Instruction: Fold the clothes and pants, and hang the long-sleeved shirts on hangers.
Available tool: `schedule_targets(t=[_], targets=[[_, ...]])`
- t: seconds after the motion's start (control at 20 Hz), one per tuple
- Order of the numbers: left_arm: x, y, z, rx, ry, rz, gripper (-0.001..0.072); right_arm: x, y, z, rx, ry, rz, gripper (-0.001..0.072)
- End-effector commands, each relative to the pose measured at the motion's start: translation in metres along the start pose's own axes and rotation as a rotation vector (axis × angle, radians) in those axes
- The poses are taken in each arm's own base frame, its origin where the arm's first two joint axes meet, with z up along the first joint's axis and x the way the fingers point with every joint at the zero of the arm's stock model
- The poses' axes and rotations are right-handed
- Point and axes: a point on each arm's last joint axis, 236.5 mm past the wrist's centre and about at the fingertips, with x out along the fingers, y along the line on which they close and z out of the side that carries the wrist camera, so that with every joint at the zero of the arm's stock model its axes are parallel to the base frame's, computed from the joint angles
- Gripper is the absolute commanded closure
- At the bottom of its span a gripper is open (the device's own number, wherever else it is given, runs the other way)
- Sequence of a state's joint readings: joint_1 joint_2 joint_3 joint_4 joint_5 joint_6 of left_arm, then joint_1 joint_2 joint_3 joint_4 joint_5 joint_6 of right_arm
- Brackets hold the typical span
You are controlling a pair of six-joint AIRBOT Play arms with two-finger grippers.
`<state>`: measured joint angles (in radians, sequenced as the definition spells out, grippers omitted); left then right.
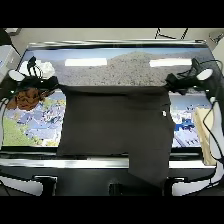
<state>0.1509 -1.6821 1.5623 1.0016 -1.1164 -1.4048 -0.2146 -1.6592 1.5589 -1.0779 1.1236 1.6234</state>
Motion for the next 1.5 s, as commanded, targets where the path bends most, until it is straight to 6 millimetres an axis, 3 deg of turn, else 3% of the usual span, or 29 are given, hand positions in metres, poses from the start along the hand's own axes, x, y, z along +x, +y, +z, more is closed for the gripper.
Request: schedule_targets(t=[0.0, 0.15, 0.3, 0.6, 0.65, 0.7, 0.75, 0.8, 0.95, 1.05, 1.15, 1.3, 1.45], targets=[[-0.027, 0.014, -0.096, -0.007, 0.399, 0.008, 0.0684, -0.037, -0.036, -0.096, -0.005, 0.391, -0.159, 0.0672], [-0.002, 0.028, -0.147, -0.063, 0.517, 0.012, 0.0684, -0.011, -0.052, -0.154, 0.015, 0.552, -0.214, 0.0672], [0.010, 0.037, -0.181, -0.072, 0.588, 0.003, 0.0684, 0.003, -0.063, -0.163, 0.037, 0.542, -0.232, 0.0672], [0.019, 0.044, -0.177, -0.081, 0.544, 0.018, 0.0681, 0.005, -0.065, -0.159, 0.056, 0.522, -0.246, 0.0671], [0.018, 0.045, -0.175, -0.084, 0.540, 0.019, 0.0616, 0.005, -0.066, -0.159, 0.055, 0.522, -0.251, 0.0670], [0.015, 0.046, -0.174, -0.089, 0.540, 0.017, 0.0382, 0.004, -0.068, -0.158, 0.056, 0.519, -0.255, 0.0609], [0.008, 0.047, -0.173, -0.094, 0.553, 0.010, 0.0191, 0.000, -0.067, -0.156, 0.080, 0.520, -0.244, 0.0357], [-0.001, 0.048, -0.171, -0.103, 0.560, 0.004, 0.0183, -0.009, -0.068, -0.153, 0.095, 0.524, -0.234, 0.0202], [-0.037, 0.055, -0.173, -0.149, 0.563, -0.009, 0.0194, -0.058, -0.095, -0.156, 0.147, 0.570, -0.253, 0.0188], [-0.047, 0.061, -0.203, -0.187, 0.567, 0.000, 0.0216, -0.083, -0.128, -0.178, 0.152, 0.591, -0.347, 0.0178], [-0.040, 0.069, -0.251, -0.232, 0.562, 0.016, 0.0216, -0.086, -0.148, -0.210, 0.184, 0.585, -0.383, 0.0148], [-0.033, 0.068, -0.314, -0.230, 0.608, -0.012, 0.0217, -0.081, -0.154, -0.253, 0.167, 0.628, -0.363, 0.0140], [-0.030, 0.058, -0.337, -0.242, 0.647, -0.064, 0.0266, -0.084, -0.151, -0.266, 0.173, 0.673, -0.351, 0.0141]])
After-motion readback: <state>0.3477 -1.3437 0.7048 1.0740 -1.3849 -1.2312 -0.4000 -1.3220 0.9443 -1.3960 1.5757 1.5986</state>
